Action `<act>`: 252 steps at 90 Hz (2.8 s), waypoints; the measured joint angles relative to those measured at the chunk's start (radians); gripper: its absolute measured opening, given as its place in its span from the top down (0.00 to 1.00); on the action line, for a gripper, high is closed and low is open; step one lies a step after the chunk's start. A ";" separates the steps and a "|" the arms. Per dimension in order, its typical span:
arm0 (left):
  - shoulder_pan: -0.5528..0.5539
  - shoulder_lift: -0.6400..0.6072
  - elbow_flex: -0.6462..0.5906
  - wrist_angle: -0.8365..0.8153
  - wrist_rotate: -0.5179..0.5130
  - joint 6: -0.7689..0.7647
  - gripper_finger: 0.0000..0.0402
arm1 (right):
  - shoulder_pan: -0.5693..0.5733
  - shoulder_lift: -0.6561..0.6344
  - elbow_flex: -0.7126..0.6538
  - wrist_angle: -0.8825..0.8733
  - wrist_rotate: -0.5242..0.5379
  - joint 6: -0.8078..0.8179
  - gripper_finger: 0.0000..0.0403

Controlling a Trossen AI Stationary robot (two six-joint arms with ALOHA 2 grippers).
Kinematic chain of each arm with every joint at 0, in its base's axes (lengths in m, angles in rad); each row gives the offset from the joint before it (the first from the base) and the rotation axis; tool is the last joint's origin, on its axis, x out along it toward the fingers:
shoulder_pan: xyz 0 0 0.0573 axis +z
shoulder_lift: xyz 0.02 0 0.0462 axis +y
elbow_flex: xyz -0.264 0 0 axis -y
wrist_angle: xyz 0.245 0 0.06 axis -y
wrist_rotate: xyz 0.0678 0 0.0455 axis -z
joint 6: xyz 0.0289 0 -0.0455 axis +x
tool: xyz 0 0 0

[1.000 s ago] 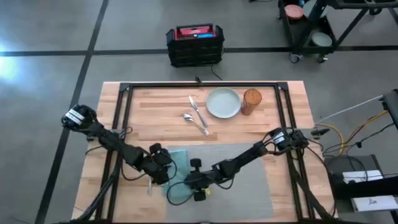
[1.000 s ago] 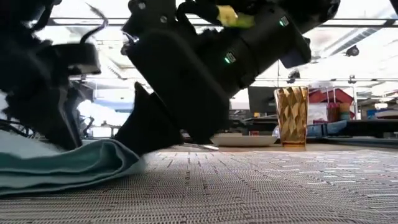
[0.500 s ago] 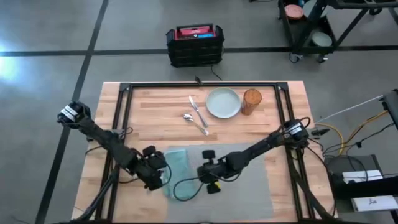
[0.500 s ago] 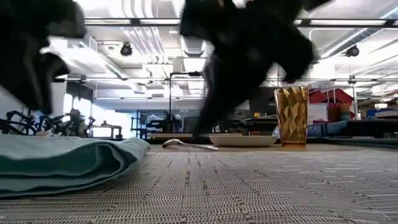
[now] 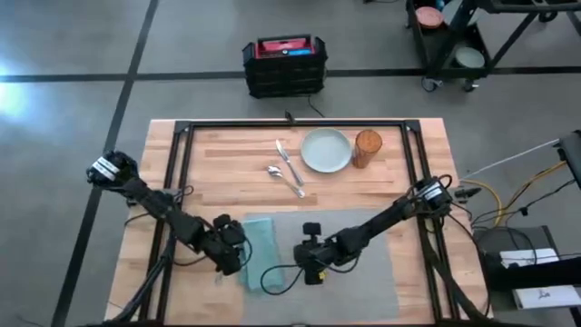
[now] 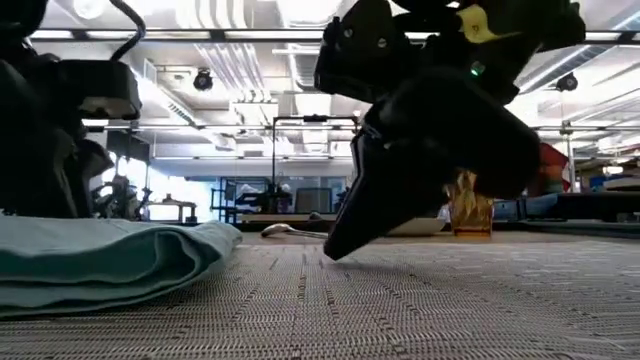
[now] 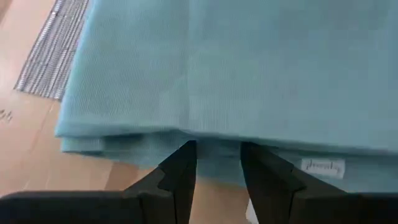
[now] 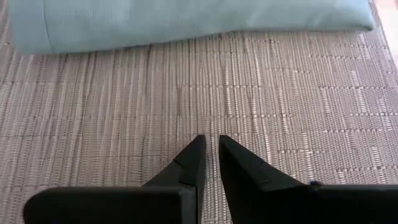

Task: Set table place
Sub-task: Fold the blue napkin on the gray placemat

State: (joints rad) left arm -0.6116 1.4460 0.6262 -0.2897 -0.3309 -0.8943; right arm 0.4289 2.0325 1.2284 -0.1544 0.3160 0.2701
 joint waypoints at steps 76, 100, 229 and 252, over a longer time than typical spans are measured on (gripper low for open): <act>0.042 -0.006 0.100 -0.196 0.106 0.063 0.72 | 0.008 0.000 -0.010 0.009 0.000 0.003 0.92; 0.042 -0.008 0.181 -0.184 -0.003 0.115 0.72 | 0.007 0.000 -0.010 0.012 -0.001 0.007 0.92; 0.060 -0.053 -0.007 -0.274 0.030 0.069 0.72 | 0.009 0.000 -0.018 0.019 0.000 0.000 0.92; 0.092 -0.053 -0.007 -0.208 0.025 0.141 0.72 | 0.009 -0.001 -0.020 0.019 0.001 0.000 0.92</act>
State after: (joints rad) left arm -0.5194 1.3933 0.6189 -0.4980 -0.3057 -0.7538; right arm 0.4383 2.0315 1.2087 -0.1354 0.3168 0.2703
